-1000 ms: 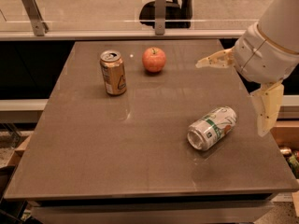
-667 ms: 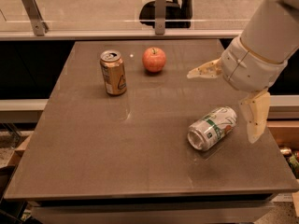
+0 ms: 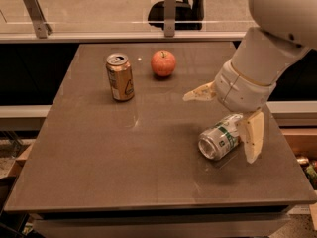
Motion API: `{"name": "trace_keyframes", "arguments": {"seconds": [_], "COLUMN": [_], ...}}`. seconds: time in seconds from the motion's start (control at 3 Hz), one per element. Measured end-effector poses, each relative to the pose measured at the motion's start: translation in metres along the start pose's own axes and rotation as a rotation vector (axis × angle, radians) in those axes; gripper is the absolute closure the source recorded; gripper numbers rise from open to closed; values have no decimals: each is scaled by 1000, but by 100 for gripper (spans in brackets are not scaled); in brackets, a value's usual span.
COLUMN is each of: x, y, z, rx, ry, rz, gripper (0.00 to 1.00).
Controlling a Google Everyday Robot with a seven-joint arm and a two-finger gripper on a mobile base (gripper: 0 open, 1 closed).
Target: Pick 7up can
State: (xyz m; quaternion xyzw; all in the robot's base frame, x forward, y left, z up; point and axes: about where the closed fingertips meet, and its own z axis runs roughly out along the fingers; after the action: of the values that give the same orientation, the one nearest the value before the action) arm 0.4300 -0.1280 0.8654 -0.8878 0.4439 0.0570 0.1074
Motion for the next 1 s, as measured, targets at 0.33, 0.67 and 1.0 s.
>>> {"name": "trace_keyframes", "arguments": {"seconds": [0.33,0.67,1.0], "x": [2,8,8], "y": [-1,2,1], "z": [14,28,28], "rx": [-14,-21,-18], "ry": [-7,-17,-15], "rz": [-14,-24,-25], "gripper": [0,17,41]}}
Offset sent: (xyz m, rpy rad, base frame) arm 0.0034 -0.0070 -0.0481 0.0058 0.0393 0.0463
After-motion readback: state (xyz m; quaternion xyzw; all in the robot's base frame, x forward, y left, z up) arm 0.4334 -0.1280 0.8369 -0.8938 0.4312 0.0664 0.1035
